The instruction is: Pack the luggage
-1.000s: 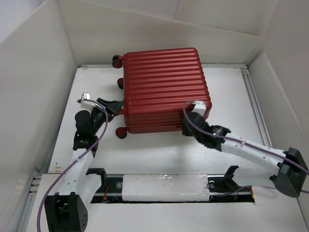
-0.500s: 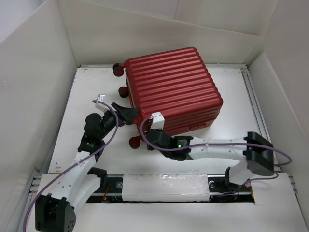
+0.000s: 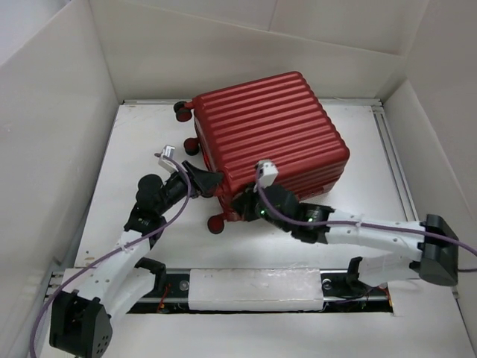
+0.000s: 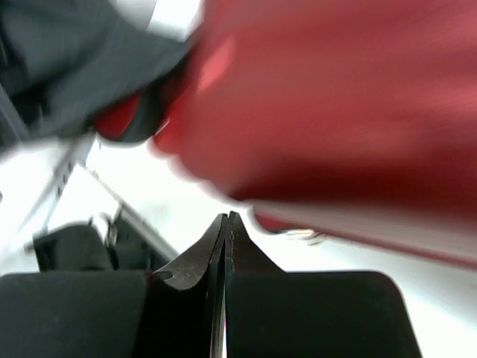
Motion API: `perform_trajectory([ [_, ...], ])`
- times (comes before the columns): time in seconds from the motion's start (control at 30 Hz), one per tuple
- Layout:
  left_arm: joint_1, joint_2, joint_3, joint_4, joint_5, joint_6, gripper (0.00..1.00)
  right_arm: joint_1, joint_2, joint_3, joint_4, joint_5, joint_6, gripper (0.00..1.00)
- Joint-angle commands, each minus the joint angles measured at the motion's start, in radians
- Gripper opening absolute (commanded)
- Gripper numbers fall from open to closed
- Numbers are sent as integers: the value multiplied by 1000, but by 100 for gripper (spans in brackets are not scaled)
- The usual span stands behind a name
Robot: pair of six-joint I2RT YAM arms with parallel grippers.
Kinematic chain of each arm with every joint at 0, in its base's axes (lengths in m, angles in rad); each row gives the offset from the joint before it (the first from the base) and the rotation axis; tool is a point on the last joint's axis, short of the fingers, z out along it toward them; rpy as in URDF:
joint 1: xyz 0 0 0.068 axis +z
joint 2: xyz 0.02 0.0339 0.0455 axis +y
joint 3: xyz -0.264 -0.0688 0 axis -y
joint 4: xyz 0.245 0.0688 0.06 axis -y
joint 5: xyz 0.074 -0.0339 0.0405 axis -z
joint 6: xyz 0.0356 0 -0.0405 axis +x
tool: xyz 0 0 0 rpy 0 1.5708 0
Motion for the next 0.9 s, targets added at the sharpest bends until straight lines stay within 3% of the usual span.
perform_trajectory([
  [0.0,-143,48,37,39,14,23,0,119,92,23,123,82,40,0],
  [0.17,-240,104,58,76,-46,23,0,157,48,-66,-47,274,166,0],
  [0.3,-249,116,49,111,-55,4,0,133,-134,-160,-315,423,340,0],
  [0.37,-287,125,49,121,-74,-6,0,44,-257,-200,-406,434,354,0],
  [0.43,-348,144,75,121,-115,6,0,-69,-363,-262,-365,376,298,0],
  [0.47,-428,174,106,121,-167,16,0,-200,-389,-278,-336,331,205,0],
  [0.57,-581,261,184,107,-239,45,0,-371,-437,-298,-248,167,59,0],
  [0.6,-611,283,201,107,-277,45,0,-466,-437,-287,-236,127,30,0],
  [0.8,-751,398,331,83,-342,103,0,-697,-304,-139,-204,-94,-165,0],
  [0.87,-763,380,360,-1,-377,138,16,-751,-273,-90,-213,-137,-193,0],
])
